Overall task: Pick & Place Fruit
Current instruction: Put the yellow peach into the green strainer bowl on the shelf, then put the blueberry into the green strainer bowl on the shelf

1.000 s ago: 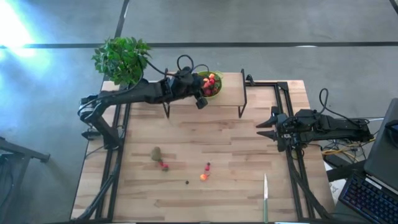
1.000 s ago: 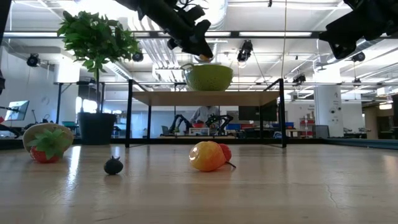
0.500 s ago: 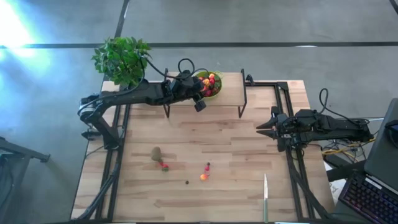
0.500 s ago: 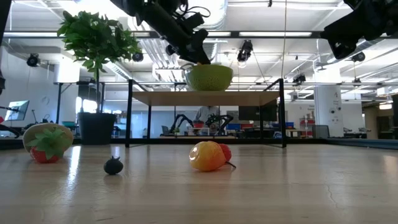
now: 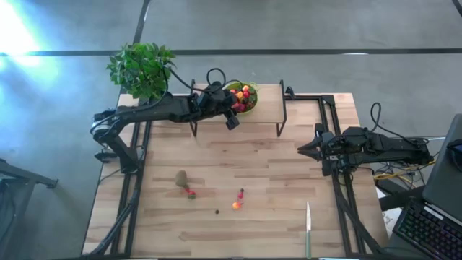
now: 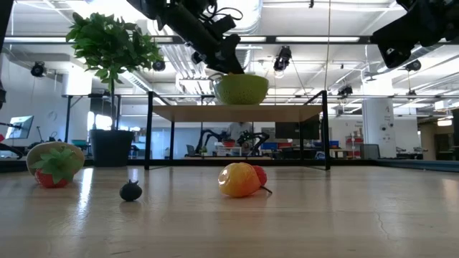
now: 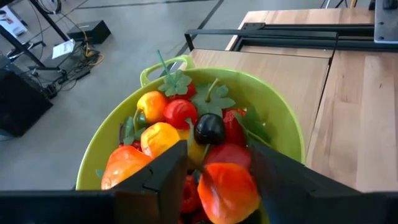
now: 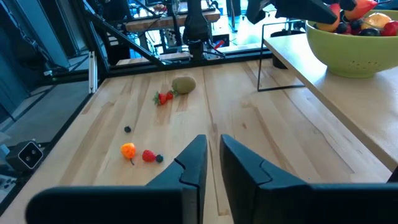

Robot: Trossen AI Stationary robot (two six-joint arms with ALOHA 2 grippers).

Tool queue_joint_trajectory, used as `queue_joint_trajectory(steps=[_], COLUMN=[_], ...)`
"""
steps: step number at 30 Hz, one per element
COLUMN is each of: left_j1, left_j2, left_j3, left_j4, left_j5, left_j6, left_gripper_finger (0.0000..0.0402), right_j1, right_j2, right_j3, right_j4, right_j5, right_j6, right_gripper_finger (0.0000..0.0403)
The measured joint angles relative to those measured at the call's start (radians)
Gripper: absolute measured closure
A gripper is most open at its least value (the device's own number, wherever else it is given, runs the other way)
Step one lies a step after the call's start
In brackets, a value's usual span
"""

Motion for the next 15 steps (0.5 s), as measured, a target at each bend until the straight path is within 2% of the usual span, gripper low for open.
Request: queue_joint_trajectory(steps=[4,8,15], left_j1=[0.000,-0.008,-0.043], left_j2=[0.000,-0.004,-0.007], left_j3=[0.006,0.058,0.232], left_j4=[-0.006,-0.066,-0.295], left_j5=[0.000,-0.001,0.000], left_j6=[0.009,0.066,0.069], left_gripper_finger=[0.0198,0.0192,0.0193], right_j1=[0.000,0.000,0.000], right_j2=[0.000,0.000,0.000], right_j3=[0.000,0.000,0.000], right_j4=[0.000,0.000,0.000], right_j5=[0.000,0.000,0.000], right_j6=[0.000,0.000,0.000], right_gripper_finger=[0.0352,0.0340,0.0315])
